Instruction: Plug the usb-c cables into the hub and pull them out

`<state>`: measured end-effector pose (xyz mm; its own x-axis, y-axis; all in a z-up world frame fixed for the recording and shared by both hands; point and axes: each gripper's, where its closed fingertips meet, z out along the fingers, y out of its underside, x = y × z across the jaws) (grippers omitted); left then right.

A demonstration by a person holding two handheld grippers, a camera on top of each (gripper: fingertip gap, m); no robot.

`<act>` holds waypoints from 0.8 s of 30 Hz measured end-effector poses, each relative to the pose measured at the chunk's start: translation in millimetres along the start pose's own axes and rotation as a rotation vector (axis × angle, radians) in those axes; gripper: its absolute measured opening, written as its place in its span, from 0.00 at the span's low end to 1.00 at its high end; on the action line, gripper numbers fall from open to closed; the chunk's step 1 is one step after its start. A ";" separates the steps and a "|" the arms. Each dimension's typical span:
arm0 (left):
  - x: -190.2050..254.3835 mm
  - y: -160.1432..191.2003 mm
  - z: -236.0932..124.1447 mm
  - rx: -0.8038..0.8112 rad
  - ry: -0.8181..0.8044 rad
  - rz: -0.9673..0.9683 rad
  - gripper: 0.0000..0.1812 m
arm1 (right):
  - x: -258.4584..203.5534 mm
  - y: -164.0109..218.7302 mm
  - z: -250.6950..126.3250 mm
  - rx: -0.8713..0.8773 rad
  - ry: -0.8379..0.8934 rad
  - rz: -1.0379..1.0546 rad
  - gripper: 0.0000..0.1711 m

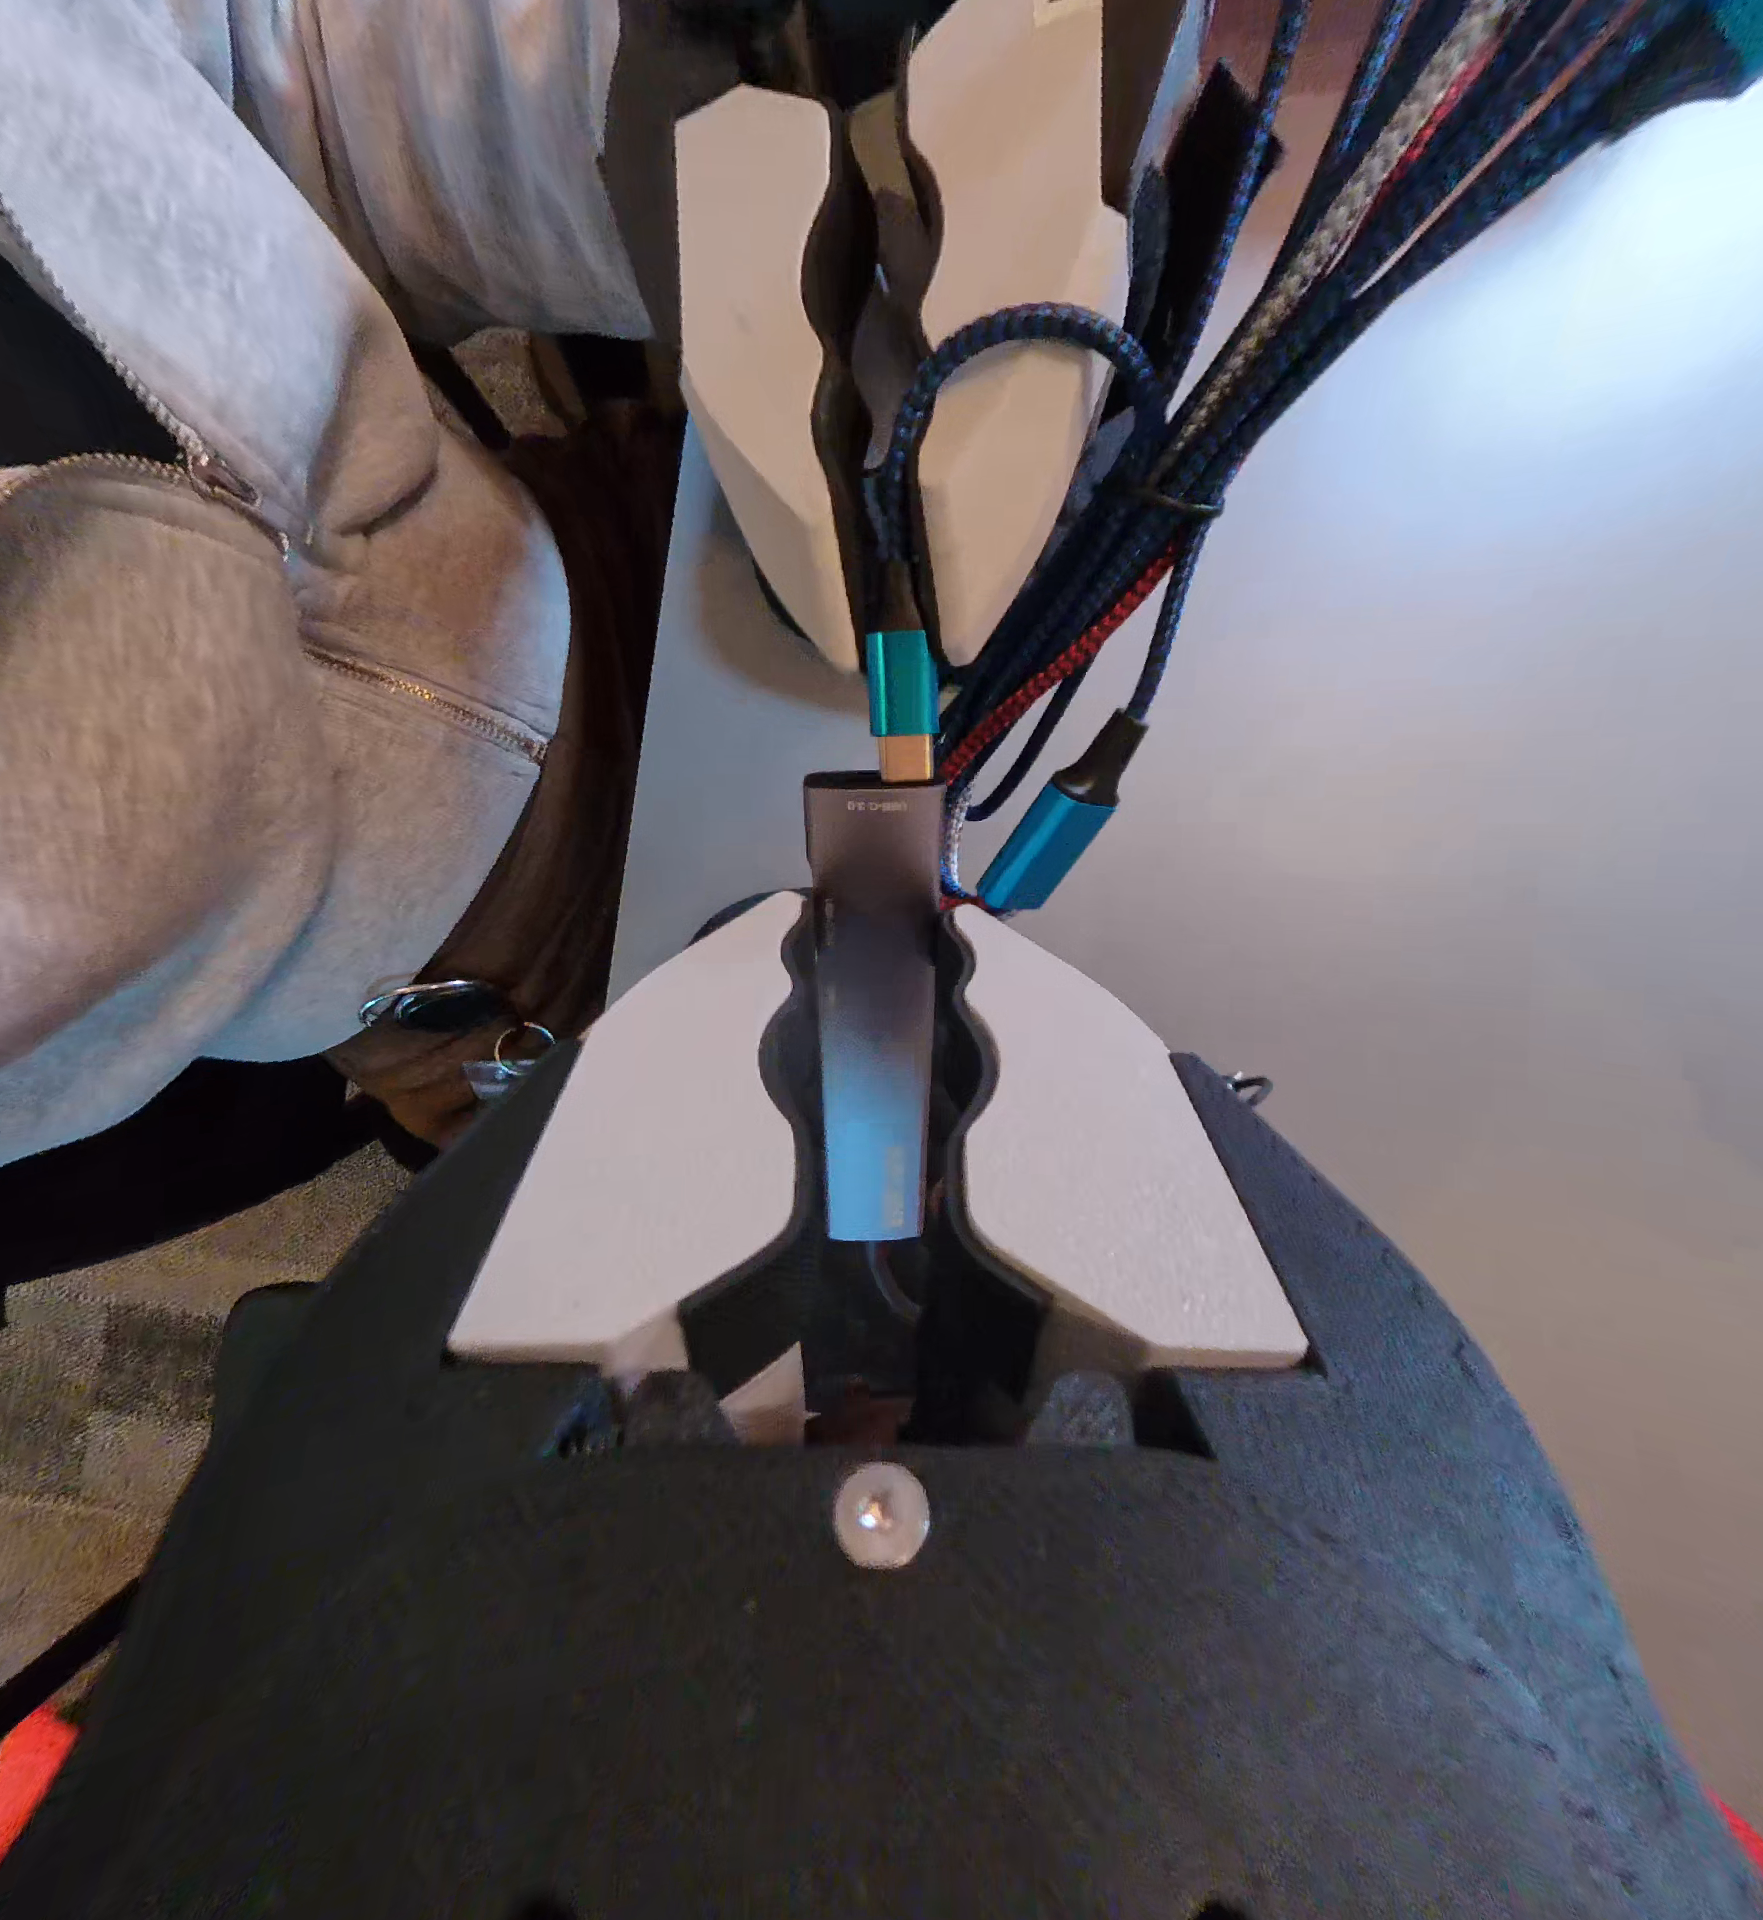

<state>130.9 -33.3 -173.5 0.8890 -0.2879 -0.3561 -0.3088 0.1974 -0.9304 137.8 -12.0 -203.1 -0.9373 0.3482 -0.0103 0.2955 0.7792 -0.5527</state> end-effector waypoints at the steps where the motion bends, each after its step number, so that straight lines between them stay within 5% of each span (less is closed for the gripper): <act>1: -0.1 0.4 -0.3 -0.003 -0.002 0.009 0.06 | 0.3 0.7 1.4 -0.013 -0.003 0.003 0.12; 24: 0.0 17.5 -5.7 -0.115 -0.016 0.137 0.06 | 12.6 -3.1 10.2 0.015 0.037 -0.048 0.11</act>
<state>123.5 -35.2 -190.3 0.8409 -0.2502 -0.4799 -0.4635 0.1249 -0.8772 123.2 -15.4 -210.0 -0.9429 0.3296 0.0469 0.2472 0.7876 -0.5645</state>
